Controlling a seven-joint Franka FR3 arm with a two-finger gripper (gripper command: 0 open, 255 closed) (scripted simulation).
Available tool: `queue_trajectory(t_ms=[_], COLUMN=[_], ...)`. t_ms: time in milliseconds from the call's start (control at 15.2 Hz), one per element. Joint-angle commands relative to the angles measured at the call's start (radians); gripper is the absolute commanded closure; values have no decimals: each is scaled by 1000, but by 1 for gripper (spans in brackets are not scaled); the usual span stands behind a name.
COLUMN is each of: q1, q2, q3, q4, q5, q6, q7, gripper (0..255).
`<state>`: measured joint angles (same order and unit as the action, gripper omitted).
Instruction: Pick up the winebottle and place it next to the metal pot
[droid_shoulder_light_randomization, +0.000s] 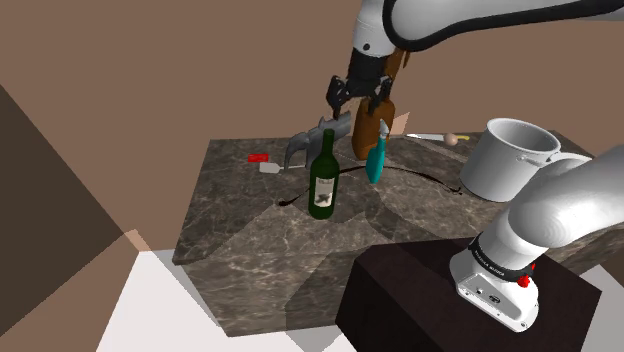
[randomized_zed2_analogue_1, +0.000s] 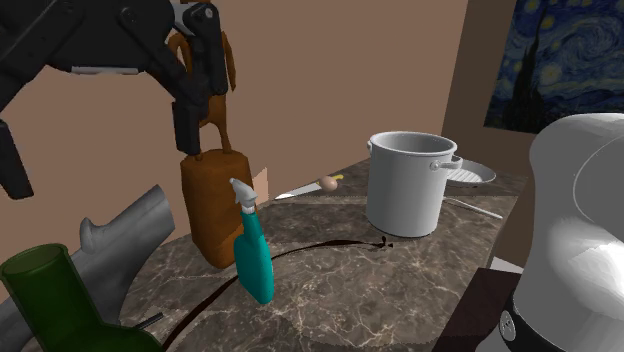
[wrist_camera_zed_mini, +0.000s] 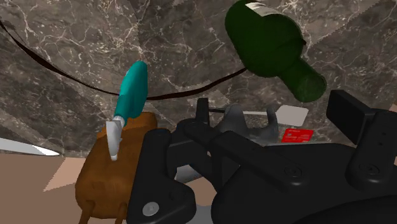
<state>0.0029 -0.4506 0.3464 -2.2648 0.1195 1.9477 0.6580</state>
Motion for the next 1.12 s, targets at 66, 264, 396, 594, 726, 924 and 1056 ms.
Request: queue_trajectory(t_ms=[66,264,396,594,726,924,1056], q1=[-10,-17,-17,-18,-19,-19,-19], q2=[105,185,194,209,218,218,218], q3=[71,114,117,121,123,123,123], q4=[46,75,56,29,15,15,15], q5=[-31,-65,-68,-74,-78,-78,-78], q6=[37,69,97,138,159,159,159], q7=[107,181,184,189,192,192,192], gripper=[0,0,0,0,0,0,0])
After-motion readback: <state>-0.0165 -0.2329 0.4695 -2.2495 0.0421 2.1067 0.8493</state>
